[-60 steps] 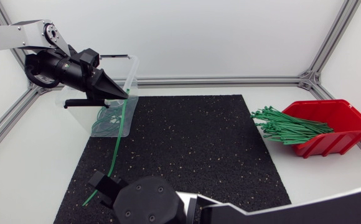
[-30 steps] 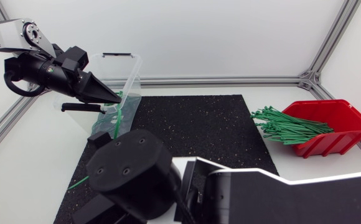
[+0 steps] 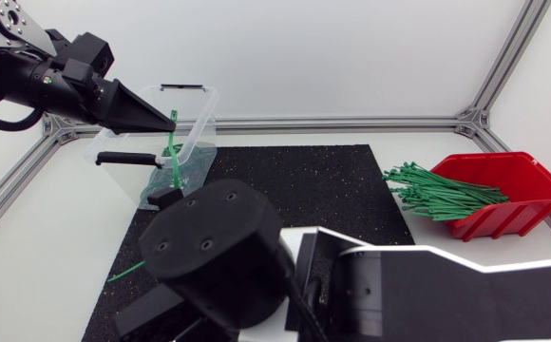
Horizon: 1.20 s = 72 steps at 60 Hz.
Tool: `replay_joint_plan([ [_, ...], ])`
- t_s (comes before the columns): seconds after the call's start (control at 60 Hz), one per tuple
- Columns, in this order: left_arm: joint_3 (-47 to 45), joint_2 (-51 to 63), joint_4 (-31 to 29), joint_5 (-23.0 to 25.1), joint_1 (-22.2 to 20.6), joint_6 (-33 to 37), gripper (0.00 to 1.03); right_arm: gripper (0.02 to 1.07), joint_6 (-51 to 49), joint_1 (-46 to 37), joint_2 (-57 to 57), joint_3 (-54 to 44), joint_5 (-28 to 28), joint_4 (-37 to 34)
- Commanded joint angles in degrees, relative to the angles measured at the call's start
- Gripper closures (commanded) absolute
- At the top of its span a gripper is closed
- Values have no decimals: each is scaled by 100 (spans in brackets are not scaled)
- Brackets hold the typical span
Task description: Take a green cable tie from the red box, thread the tail through the head to close it, then place it in the transparent bin on the left.
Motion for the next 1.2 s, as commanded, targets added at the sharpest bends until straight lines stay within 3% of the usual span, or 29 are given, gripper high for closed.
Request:
replay_joint_plan([
  [0.0,10,-342,84,108,8,-17,100,102,381,-123,-164,291,6,-238],
  [0.2,-430,-852,770,126,35,-193,100,102,1682,-676,-156,1328,-697,-1996],
  [0.417,-817,-1318,1719,117,26,-773,100,102,2253,-966,-121,1723,-1198,-2954],
  [0.517,-843,-1353,1789,100,-71,-887,100,102,2534,-1186,-94,1961,-1919,-3587],
  [0.75,-887,-1423,1860,82,-203,-1045,100,102,3018,-1529,-24,1899,-2332,-3710],
  [0.95,-1115,-1538,2203,3,-273,-1247,100,102,3475,-1968,178,2259,-3246,-4299],
  [1.033,-1379,-1669,2589,-15,-317,-1441,100,102,3607,-2179,222,2435,-3835,-4571],
  [1.117,-1783,-1898,3354,-234,-458,-1863,100,102,3791,-2390,310,2690,-4380,-4958],
  [1.183,-2047,-2074,3872,-410,-581,-2170,100,102,3967,-2505,354,2787,-4503,-5037],
])
